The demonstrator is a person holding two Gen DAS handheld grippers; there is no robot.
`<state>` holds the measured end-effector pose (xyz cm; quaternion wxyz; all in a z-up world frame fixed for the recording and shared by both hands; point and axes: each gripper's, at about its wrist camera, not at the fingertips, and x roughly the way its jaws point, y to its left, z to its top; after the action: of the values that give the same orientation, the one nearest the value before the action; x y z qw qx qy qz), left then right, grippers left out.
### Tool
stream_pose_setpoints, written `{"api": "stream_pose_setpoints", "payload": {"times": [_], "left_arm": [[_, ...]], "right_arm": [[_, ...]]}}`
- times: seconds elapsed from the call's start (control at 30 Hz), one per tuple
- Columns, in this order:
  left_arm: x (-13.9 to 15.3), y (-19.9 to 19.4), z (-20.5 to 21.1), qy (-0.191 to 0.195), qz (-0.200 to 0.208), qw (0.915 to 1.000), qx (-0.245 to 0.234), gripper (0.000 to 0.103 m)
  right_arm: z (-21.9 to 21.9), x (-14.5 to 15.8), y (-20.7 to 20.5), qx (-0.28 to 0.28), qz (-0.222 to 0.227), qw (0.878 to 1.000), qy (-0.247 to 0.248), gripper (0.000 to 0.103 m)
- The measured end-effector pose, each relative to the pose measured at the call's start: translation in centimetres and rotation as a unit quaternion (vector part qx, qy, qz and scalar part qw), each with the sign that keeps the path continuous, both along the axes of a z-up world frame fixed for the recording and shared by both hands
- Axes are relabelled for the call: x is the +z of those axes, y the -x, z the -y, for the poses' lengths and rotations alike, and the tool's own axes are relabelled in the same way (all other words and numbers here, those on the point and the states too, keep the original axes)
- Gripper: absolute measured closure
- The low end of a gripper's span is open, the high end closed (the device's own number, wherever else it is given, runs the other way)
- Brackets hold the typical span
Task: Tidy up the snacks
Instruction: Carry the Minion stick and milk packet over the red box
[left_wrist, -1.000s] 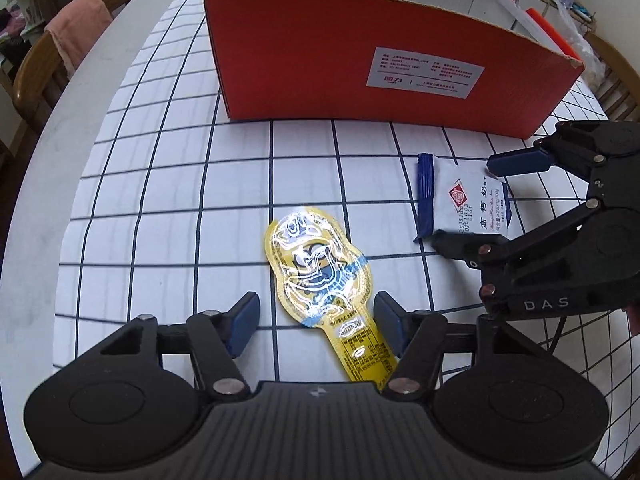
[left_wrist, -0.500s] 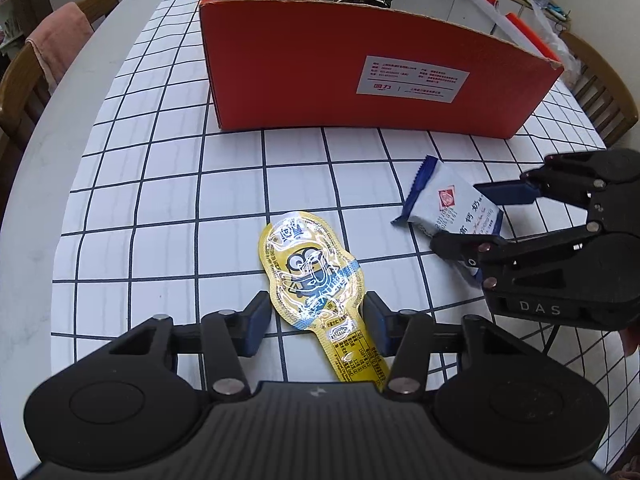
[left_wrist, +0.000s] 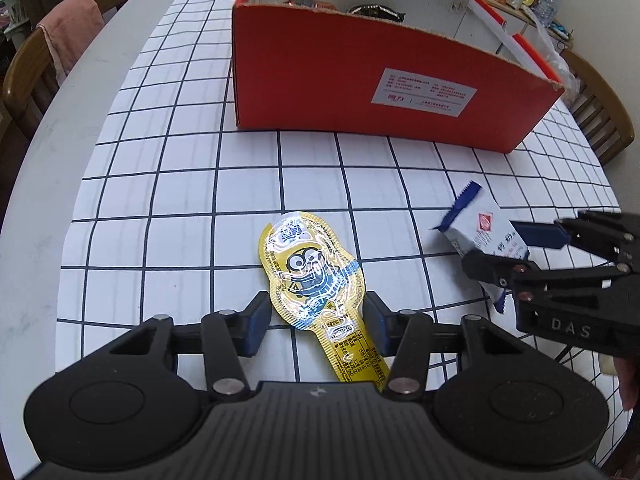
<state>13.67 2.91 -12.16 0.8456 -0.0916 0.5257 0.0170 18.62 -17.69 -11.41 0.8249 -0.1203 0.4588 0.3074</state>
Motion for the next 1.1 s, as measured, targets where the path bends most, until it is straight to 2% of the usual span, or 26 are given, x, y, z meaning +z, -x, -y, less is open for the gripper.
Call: {"api": "stream_pose_setpoints", "payload": {"times": [0.4,0.67,1.1], "left_arm": [[3.5,0.7,0.6,0.001,0.042,0.999,-0.015,0.053],[6.6,-0.7,0.0,0.003,0.078,0.9969,-0.014,0.053],[10.9,-5.3,-0.1,-0.033,0.136,0.9898,-0.029,0.053]], "right_arm": [[1.4,2.9,0.8,-0.046,0.002,0.999,-0.029,0.053],[1.9,6.6,-0.6,-0.062,0.036,0.996,-0.06,0.053],[1.5,10.1,-5.1,-0.078,0.094,0.99,-0.064,0.053]]}}
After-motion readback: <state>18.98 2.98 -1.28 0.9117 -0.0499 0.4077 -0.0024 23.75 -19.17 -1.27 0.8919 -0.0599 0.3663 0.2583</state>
